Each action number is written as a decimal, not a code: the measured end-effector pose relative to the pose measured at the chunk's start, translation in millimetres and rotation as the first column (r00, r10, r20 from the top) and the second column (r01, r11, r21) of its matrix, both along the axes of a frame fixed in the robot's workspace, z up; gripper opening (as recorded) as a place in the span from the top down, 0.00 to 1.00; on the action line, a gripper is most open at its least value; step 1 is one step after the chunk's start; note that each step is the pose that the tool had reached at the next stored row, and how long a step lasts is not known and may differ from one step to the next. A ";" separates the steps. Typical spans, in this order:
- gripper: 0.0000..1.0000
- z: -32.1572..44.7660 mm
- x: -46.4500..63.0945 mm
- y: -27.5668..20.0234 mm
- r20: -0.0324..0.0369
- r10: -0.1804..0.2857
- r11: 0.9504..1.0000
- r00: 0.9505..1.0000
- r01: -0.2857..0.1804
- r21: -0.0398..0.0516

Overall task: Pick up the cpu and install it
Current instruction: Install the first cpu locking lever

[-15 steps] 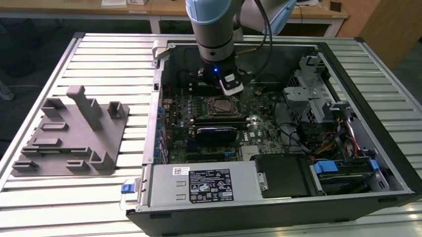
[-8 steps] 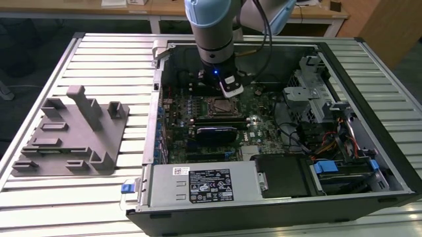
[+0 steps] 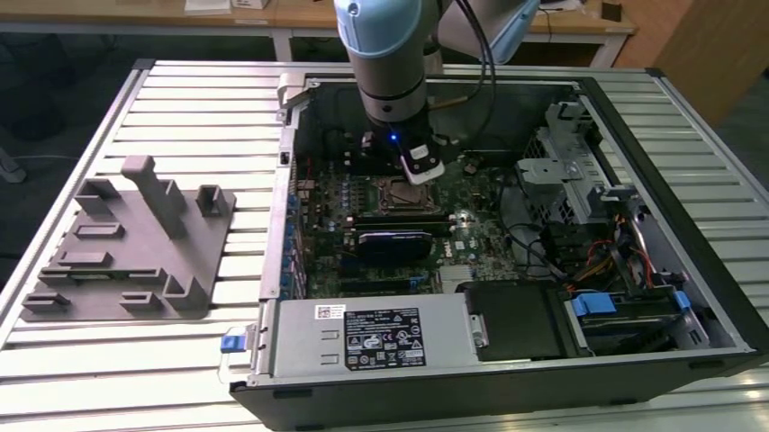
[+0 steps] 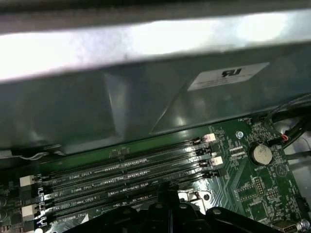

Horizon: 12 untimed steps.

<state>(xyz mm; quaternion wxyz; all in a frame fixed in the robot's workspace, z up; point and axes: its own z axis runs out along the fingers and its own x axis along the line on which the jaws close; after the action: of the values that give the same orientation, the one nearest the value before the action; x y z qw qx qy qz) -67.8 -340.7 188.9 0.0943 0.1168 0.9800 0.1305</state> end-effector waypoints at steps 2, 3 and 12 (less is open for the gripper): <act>0.89 -0.1 0.0 -0.1 0.000 0.000 1.000 1.000 0.000 0.000; 0.89 -0.1 0.0 -0.1 0.000 0.000 1.000 1.000 0.000 0.000; 0.89 0.8 0.1 0.9 0.000 0.000 1.000 1.000 0.000 -0.019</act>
<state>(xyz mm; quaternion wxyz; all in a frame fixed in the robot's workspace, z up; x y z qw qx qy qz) -67.7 -339.8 189.7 0.0955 0.1159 0.9812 0.1212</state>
